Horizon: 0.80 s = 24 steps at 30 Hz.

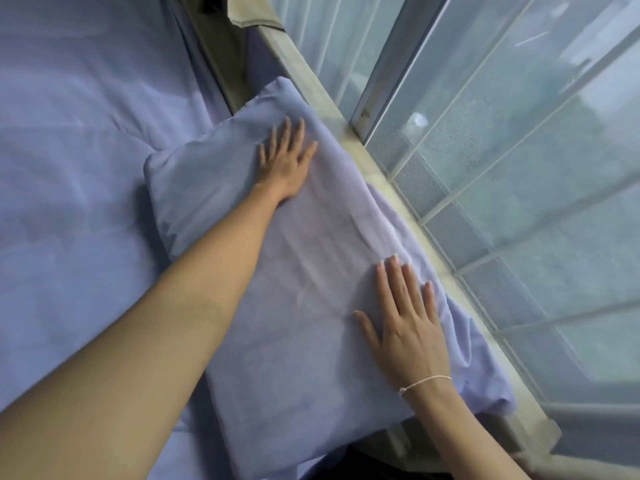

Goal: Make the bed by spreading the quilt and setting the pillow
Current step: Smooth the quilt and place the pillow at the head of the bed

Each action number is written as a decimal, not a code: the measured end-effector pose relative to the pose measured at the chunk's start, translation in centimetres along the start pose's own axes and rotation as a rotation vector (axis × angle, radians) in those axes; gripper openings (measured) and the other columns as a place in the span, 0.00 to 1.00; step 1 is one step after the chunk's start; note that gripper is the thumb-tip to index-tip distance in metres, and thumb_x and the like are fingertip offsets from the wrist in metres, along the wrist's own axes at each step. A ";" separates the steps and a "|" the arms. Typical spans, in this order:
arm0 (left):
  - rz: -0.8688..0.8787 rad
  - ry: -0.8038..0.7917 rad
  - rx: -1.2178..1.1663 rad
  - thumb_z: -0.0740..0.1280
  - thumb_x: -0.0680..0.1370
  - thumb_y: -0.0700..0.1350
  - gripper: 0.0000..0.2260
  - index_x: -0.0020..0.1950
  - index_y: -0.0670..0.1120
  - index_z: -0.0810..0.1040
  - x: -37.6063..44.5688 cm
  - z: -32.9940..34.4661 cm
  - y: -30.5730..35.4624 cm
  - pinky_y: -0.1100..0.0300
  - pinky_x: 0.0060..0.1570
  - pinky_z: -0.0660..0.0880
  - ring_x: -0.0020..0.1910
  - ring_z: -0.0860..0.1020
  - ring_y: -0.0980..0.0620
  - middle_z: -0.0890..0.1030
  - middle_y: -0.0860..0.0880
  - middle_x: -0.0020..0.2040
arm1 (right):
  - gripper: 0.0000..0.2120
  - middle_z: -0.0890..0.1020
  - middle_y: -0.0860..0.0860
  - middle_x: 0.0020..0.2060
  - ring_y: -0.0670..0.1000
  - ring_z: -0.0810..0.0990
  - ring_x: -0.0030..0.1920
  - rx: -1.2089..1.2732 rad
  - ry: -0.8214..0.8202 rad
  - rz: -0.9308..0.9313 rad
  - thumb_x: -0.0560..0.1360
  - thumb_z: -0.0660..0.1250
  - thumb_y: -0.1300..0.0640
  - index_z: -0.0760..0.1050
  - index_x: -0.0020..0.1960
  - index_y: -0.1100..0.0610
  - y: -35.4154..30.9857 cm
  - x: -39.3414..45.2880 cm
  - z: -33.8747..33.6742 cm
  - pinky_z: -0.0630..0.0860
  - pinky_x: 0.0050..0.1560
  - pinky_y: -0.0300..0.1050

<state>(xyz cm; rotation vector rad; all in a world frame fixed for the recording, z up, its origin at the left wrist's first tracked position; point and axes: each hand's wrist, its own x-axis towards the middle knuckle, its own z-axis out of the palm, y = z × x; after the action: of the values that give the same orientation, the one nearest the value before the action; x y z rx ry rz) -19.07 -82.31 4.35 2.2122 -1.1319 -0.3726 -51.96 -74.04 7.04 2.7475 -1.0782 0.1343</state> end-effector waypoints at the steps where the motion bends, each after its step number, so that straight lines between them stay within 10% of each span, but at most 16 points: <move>1: -0.037 -0.054 0.007 0.43 0.81 0.60 0.28 0.77 0.52 0.39 0.7 0.0 -0.4 0.41 0.74 0.41 0.77 0.41 0.47 0.41 0.49 0.79 | 0.34 0.53 0.53 0.77 0.55 0.50 0.77 -0.002 -0.021 -0.001 0.78 0.54 0.40 0.51 0.77 0.57 0.1 0.0 0.4 0.50 0.75 0.58; 4: -0.091 -0.127 -0.007 0.43 0.81 0.60 0.28 0.77 0.51 0.39 0.3 0.1 -0.8 0.42 0.74 0.40 0.77 0.40 0.47 0.40 0.48 0.78 | 0.34 0.55 0.55 0.76 0.56 0.53 0.77 0.002 -0.038 0.017 0.78 0.55 0.41 0.53 0.77 0.58 -0.4 -0.3 0.9 0.52 0.74 0.61; 11: -0.345 0.408 -0.234 0.54 0.82 0.53 0.29 0.77 0.41 0.50 -11.7 0.9 -7.9 0.48 0.74 0.48 0.77 0.50 0.40 0.50 0.37 0.77 | 0.32 0.66 0.56 0.72 0.58 0.66 0.71 0.248 0.132 0.144 0.76 0.58 0.43 0.60 0.74 0.58 -0.5 2.9 -2.2 0.62 0.70 0.58; 24: -0.726 0.319 -0.377 0.57 0.80 0.55 0.34 0.77 0.37 0.48 -22.2 3.0 -10.7 0.50 0.72 0.54 0.74 0.57 0.36 0.54 0.33 0.75 | 0.30 0.79 0.57 0.54 0.61 0.76 0.55 0.268 -0.213 0.388 0.69 0.67 0.38 0.69 0.64 0.53 -2.5 14.9 -2.1 0.69 0.49 0.51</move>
<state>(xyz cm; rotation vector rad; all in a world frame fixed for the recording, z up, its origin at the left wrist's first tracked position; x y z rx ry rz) -27.01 -60.96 -5.44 2.1610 -0.0498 -0.4574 -39.39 -81.70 10.96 2.7893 -1.7634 0.0397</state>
